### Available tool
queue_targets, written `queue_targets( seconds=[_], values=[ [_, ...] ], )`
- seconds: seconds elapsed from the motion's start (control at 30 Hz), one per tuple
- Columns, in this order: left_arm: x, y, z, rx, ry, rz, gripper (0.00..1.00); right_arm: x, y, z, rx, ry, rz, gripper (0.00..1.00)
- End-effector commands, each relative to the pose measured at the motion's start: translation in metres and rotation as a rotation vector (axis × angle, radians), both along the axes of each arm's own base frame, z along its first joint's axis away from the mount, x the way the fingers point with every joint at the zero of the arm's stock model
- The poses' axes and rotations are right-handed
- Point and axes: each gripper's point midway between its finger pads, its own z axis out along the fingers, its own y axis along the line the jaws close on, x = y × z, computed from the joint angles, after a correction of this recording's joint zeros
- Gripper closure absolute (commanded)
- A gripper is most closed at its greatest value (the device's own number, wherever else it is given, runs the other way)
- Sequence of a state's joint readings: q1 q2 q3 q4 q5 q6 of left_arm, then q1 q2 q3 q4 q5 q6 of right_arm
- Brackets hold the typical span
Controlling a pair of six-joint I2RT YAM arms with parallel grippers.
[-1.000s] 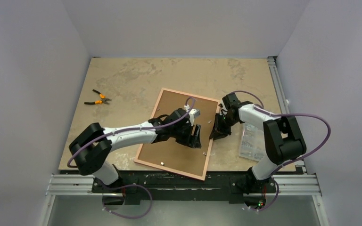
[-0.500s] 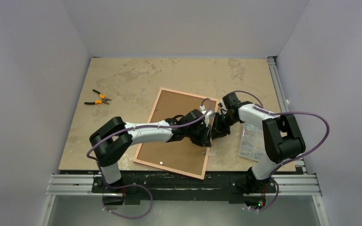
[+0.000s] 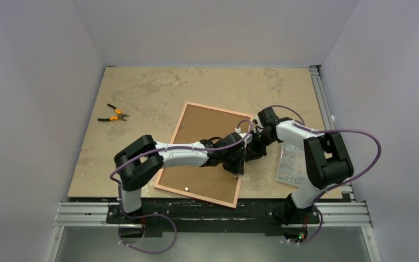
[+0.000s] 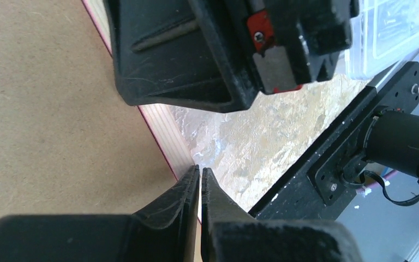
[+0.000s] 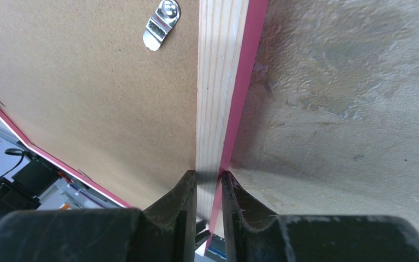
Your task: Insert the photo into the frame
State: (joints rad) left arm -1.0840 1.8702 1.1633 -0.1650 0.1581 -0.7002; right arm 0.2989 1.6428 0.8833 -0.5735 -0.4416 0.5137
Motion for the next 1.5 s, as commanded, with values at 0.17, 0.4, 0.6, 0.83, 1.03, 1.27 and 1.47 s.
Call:
queue_targets(
  seconds=[0.17,0.4,0.6,0.83,1.03,1.27,1.47],
  values=[
    [0.015,0.020,0.006,0.040,-0.082,0.108,0.93,0.018,-0.014,-0.027,-0.093,-0.077,0.002,1.00],
    [0.013,0.014,0.006,0.017,-0.075,0.083,0.89,0.017,-0.013,-0.031,-0.090,-0.068,0.004,1.00],
    [-0.011,-0.001,0.004,-0.006,-0.031,-0.046,0.88,0.016,-0.015,-0.033,-0.095,-0.062,0.001,1.00],
    [-0.032,0.006,-0.003,0.026,0.010,-0.116,0.93,0.017,-0.015,-0.036,-0.102,-0.056,0.000,1.00],
    [-0.045,0.024,-0.017,0.097,0.048,-0.175,0.99,0.019,-0.016,-0.037,-0.108,-0.053,-0.002,1.00],
    [-0.069,0.021,-0.007,0.026,0.077,-0.296,1.00,0.022,-0.017,-0.037,-0.111,-0.051,-0.010,1.00],
    [-0.084,0.031,-0.010,0.039,0.114,-0.380,1.00,0.026,-0.019,-0.034,-0.116,-0.056,-0.014,1.00]
  ],
)
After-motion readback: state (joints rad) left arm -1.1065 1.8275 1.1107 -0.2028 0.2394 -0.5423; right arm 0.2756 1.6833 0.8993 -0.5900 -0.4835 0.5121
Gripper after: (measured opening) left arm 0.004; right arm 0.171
